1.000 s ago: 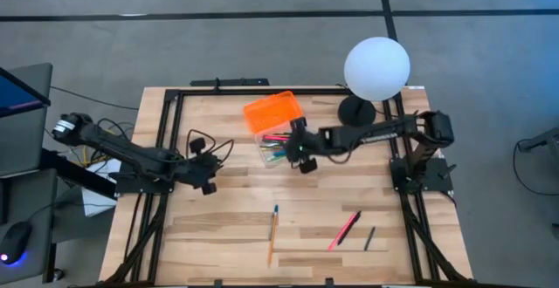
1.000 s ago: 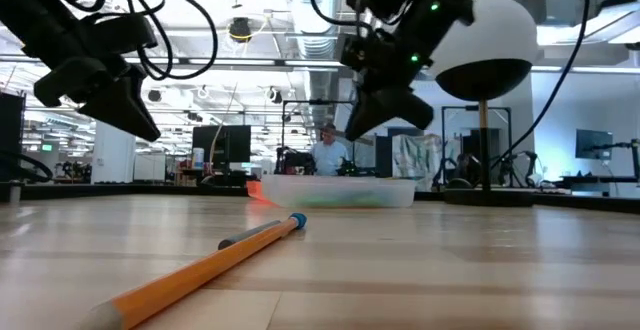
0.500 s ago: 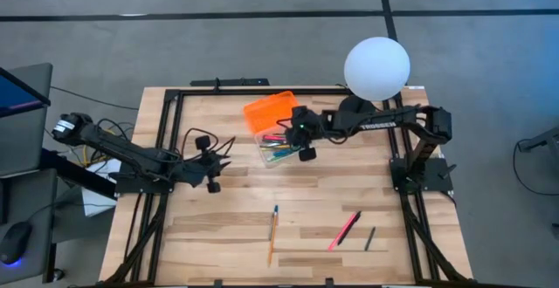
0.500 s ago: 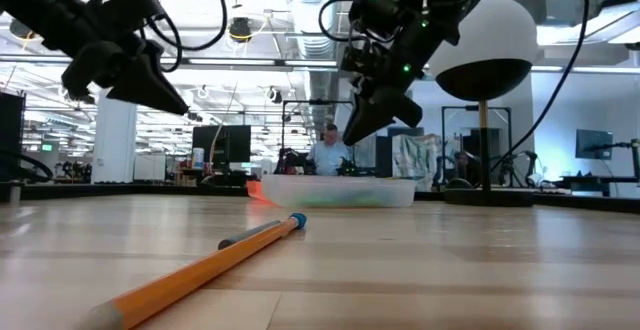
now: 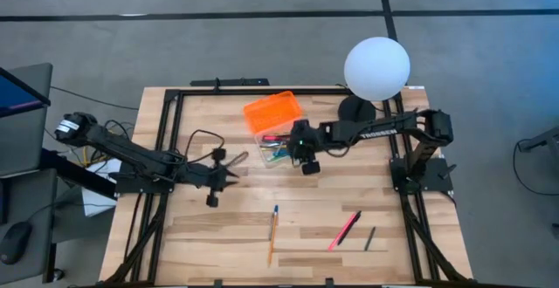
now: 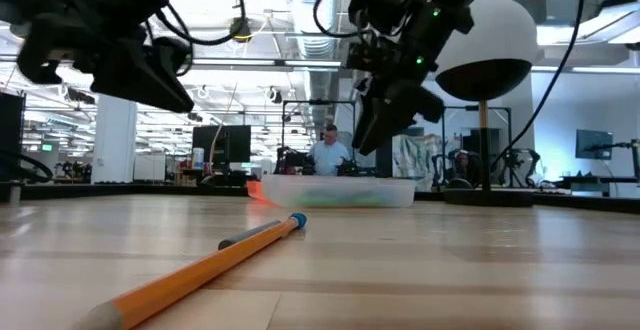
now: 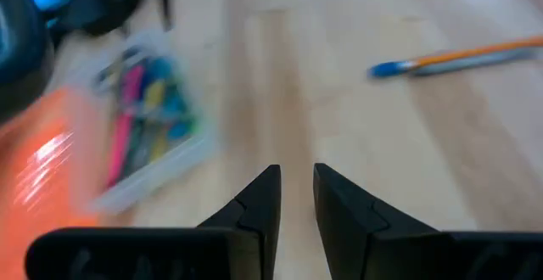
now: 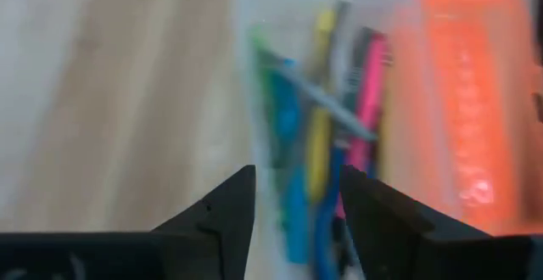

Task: Pick & place school supplies into a supply box
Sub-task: Put the gray crayon into the supply box

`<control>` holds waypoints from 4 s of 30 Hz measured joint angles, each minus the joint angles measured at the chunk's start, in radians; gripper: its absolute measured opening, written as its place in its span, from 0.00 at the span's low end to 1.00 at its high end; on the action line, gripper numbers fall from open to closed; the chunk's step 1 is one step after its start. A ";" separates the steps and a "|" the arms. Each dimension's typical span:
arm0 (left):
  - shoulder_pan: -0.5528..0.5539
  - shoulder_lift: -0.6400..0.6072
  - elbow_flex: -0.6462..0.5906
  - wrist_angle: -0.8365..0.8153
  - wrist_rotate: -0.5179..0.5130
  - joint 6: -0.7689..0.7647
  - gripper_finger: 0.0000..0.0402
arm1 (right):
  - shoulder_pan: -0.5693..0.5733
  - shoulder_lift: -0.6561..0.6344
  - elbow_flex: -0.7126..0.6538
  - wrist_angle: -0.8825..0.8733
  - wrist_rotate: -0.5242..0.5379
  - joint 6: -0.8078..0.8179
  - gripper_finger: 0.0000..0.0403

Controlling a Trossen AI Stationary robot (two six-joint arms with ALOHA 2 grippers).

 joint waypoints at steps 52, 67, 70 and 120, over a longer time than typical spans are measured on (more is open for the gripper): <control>0.037 0.885 0.444 0.237 0.588 0.264 0.17 | 0.618 -0.001 0.000 -0.695 0.502 1.003 0.21; 0.042 0.876 0.495 -0.002 0.457 0.139 0.16 | 0.692 -0.001 0.000 -0.704 0.501 1.115 0.21; 0.042 0.875 0.519 -0.074 0.425 0.123 0.12 | 0.700 -0.001 0.000 -0.703 0.501 1.139 0.21; 0.189 0.697 0.528 -0.379 -0.367 0.049 0.02 | 0.721 0.000 0.000 -0.665 0.533 1.166 0.21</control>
